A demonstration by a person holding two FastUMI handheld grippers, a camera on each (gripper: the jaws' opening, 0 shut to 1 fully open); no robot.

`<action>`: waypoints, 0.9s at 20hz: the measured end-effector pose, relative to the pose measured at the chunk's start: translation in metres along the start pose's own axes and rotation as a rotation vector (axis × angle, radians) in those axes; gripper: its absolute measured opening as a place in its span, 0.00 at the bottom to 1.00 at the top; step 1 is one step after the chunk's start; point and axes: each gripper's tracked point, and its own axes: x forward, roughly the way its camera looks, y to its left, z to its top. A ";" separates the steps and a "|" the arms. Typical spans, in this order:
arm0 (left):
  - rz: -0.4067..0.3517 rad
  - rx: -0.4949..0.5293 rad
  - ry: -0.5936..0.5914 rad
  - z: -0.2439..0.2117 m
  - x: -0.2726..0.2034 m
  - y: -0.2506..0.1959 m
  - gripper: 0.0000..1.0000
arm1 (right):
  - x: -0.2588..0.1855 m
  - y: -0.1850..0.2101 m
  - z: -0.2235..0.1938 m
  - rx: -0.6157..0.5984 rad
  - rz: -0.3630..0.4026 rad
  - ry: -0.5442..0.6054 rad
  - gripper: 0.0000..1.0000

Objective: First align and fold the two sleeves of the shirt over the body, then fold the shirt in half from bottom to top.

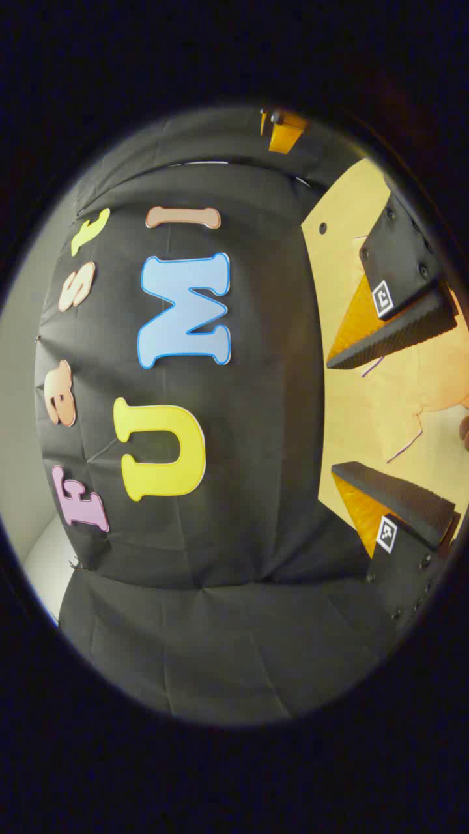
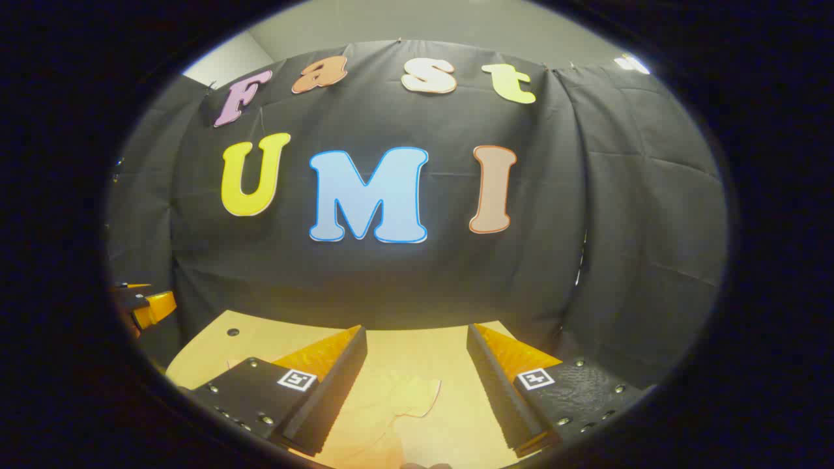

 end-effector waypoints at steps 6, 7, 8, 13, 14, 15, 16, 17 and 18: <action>0.014 0.024 -0.010 0.008 -0.004 0.009 0.94 | 0.011 0.010 -0.006 0.002 0.027 0.024 0.97; 0.020 0.026 -0.016 0.009 -0.004 0.009 0.94 | 0.014 0.011 -0.007 0.002 0.032 0.026 0.97; 0.025 0.027 -0.018 0.011 -0.005 0.010 0.94 | 0.016 0.012 -0.007 0.000 0.036 0.030 0.97; 0.035 0.020 -0.021 0.010 -0.008 0.010 0.94 | 0.022 0.016 -0.014 -0.004 0.046 0.047 0.97; 0.037 0.020 -0.021 0.010 -0.007 0.010 0.94 | 0.024 0.015 -0.015 -0.001 0.047 0.056 0.96; 0.038 0.020 -0.024 0.012 -0.008 0.009 0.94 | 0.027 0.015 -0.019 0.004 0.049 0.066 0.96; 0.037 0.019 -0.026 0.013 -0.008 0.009 0.94 | 0.031 0.015 -0.024 0.012 0.052 0.081 0.96; 0.038 0.020 -0.026 0.014 -0.006 0.007 0.94 | 0.036 0.015 -0.031 0.020 0.052 0.094 0.96; 0.038 0.020 -0.025 0.015 -0.005 0.007 0.94 | 0.041 0.014 -0.039 0.029 0.054 0.114 0.96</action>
